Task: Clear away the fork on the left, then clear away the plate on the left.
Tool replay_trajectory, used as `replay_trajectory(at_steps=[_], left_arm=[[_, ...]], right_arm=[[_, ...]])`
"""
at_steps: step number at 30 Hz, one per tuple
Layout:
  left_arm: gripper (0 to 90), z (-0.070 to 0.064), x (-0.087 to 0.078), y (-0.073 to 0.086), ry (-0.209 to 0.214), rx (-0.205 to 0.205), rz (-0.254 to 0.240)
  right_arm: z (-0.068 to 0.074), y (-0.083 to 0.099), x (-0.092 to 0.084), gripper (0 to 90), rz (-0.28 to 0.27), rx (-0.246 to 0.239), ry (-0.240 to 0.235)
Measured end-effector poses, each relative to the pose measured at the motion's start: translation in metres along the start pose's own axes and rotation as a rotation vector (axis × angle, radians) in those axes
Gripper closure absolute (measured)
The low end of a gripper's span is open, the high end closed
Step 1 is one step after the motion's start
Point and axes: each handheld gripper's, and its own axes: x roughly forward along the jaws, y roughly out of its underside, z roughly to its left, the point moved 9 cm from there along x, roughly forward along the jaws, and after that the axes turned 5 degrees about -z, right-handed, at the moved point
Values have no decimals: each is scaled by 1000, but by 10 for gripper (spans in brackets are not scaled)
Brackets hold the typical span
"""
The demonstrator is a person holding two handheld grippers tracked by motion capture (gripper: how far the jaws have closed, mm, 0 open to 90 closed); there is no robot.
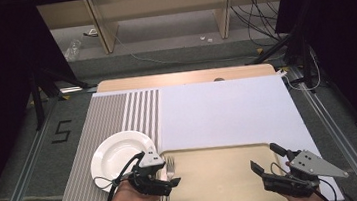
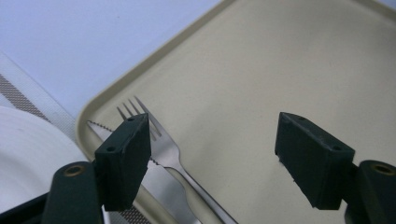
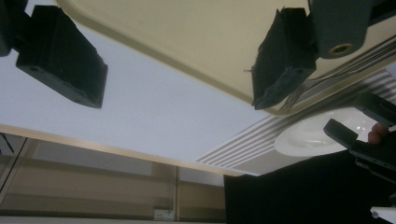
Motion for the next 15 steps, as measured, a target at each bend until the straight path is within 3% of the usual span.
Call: replay_trajectory(at_steps=[15], left_arm=[[255,33,-31,0,-96,-102,-110]], right_arm=[[0,0,1,192,-2,3,1]])
